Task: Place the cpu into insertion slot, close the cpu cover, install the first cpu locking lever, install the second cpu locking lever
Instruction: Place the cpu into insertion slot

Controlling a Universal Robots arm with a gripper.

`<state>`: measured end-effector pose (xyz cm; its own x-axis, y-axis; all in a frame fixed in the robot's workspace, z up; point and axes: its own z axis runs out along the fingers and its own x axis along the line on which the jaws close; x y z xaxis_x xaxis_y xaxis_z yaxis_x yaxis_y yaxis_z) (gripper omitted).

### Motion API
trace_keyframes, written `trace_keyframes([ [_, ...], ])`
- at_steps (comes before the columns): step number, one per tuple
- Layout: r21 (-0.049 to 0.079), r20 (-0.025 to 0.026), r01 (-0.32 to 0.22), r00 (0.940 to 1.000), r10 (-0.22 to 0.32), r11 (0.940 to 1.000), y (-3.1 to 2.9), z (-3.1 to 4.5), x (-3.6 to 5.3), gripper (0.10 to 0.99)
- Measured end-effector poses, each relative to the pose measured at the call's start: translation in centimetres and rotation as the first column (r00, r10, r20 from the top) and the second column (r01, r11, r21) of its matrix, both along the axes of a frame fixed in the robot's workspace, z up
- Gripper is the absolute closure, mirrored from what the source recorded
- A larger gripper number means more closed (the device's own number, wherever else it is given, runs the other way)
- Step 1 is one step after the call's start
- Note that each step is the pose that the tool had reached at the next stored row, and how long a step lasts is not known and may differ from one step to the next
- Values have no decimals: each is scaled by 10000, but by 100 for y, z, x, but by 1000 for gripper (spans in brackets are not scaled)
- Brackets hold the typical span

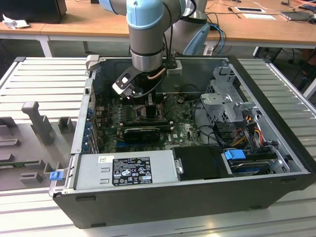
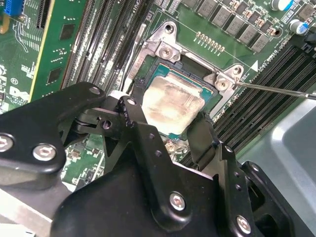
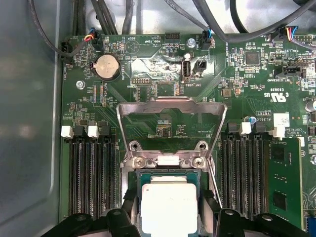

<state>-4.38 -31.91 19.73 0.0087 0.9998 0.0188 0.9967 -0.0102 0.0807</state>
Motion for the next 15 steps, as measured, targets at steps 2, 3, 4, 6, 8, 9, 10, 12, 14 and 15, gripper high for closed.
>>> trace_keyframes([
  [2,-1,0,0,10000,0,10000,0,6,0,471],
  [3,1,0,0,10000,0,10000,0,29,0,471],
  [4,-1,-14,2,10000,-2,10000,0,67,-1,471],
  [6,-1,-39,0,10000,0,10000,0,110,1,553],
  [8,-3,-86,0,10000,0,10000,0,134,6,678],
  [9,-3,-103,0,9999,0,10000,0,141,8,737],
  [10,-3,-121,1,9999,-1,10000,0,148,9,796],
  [12,-4,-138,2,9999,-2,10000,0,155,9,918],
  [14,-5,-153,1,9999,-1,10000,0,166,10,980],
  [15,-6,-162,0,9999,0,10000,0,173,11,980],
])
